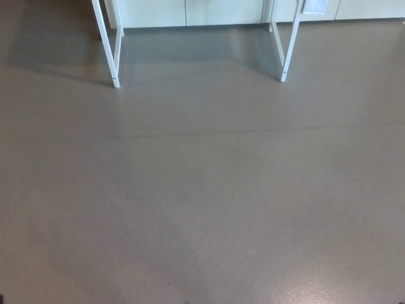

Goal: The robot walks towards a desk on which a shovel is kept on the left hand side and a container is kept on the right hand side. The robot picks up the shovel using its left hand and places it in the container.

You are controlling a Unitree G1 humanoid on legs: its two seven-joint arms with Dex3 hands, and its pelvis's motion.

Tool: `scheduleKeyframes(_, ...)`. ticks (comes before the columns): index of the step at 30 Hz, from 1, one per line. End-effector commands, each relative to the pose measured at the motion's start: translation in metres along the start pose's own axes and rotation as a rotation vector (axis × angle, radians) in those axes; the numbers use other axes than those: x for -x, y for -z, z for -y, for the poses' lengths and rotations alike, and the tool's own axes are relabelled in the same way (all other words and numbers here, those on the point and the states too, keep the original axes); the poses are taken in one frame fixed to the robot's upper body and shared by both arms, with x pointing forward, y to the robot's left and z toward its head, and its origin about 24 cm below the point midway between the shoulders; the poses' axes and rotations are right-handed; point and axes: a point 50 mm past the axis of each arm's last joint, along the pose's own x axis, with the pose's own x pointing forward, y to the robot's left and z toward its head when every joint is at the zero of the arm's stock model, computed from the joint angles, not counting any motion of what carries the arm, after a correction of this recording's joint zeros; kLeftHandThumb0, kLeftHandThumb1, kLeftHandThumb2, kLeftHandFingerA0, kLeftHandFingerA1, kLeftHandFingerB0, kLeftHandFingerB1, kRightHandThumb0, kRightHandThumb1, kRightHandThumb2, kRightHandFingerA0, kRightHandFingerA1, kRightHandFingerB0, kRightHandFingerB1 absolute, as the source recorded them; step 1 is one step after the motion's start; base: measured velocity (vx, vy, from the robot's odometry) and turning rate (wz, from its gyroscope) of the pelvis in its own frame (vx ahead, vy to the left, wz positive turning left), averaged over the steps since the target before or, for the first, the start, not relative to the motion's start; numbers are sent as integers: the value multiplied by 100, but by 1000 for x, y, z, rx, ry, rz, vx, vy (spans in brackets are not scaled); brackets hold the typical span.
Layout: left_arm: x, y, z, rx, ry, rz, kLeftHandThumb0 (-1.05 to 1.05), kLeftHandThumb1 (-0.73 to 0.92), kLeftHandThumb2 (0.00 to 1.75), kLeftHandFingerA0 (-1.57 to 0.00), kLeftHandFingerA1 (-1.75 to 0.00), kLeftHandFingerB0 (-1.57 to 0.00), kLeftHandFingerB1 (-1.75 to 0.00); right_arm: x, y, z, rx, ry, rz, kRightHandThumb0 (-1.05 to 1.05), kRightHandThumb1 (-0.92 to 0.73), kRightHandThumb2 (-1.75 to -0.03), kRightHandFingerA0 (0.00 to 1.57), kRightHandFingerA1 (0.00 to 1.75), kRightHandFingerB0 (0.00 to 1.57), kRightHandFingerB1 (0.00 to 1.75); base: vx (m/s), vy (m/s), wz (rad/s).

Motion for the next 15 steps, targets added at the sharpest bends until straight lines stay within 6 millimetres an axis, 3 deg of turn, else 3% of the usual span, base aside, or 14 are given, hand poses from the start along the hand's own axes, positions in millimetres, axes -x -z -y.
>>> scheduleKeyframes(1, 5, -16, -13, 3, 48, 152, -9, 45, 90, -31, -59, -31, -57, 7, -15, 9, -89, 8, 128, -33, -81, -66, 23, 49, 9, 26, 0, 0, 0)
scheduleKeyframes(3, 4, -15, -13, 39, 38, 154, -8, 44, 89, -33, -60, -32, -57, 7, -16, 9, -91, 12, 129, -33, -81, -66, 23, 50, 9, 27, 0, 0, 0)
scheduleKeyframes(4, 5, -15, -13, 26, 45, 162, -10, 65, 58, -40, -51, -42, -43, 7, -16, 9, -89, 16, 123, -32, -80, -66, 23, 49, 9, 27, 0, 0, 0)
scheduleKeyframes(7, 7, -15, -12, 24, 55, 173, -10, 65, 58, -40, -51, -42, -43, 7, -15, 9, -84, 19, 122, -33, -80, -66, 23, 48, 9, 26, 0, 0, 0)
scheduleKeyframes(8, 8, -15, -12, 30, 57, 174, -8, 45, 90, -33, -60, -32, -57, 7, -16, 9, -74, 15, 125, -34, -80, -66, 22, 48, 9, 26, 0, 0, 0)
scheduleKeyframes(10, 7, -15, -12, 38, 66, 175, -10, 45, 90, -31, -59, -31, -57, 6, -15, 10, -78, 17, 129, -31, -81, -65, 24, 48, 9, 28, 0, 0, 0)
scheduleKeyframes(11, 7, -16, -12, 33, 71, 177, -10, 45, 90, -31, -59, -31, -56, 5, -16, 9, -86, 19, 131, -30, -81, -65, 24, 48, 9, 28, 0, 0, 0)
scheduleKeyframes(12, 7, -16, -13, 18, 70, 178, -14, 65, 58, -40, -49, -41, -42, 7, -18, 8, -88, 18, 132, -29, -81, -66, 23, 49, 9, 26, 0, 0, 0)
scheduleKeyframes(15, 7, -16, -12, 23, 69, 185, -13, 65, 58, -40, -49, -42, -42, 5, -20, 8, -87, 16, 134, -32, -81, -66, 23, 49, 9, 27, 0, 0, 0)
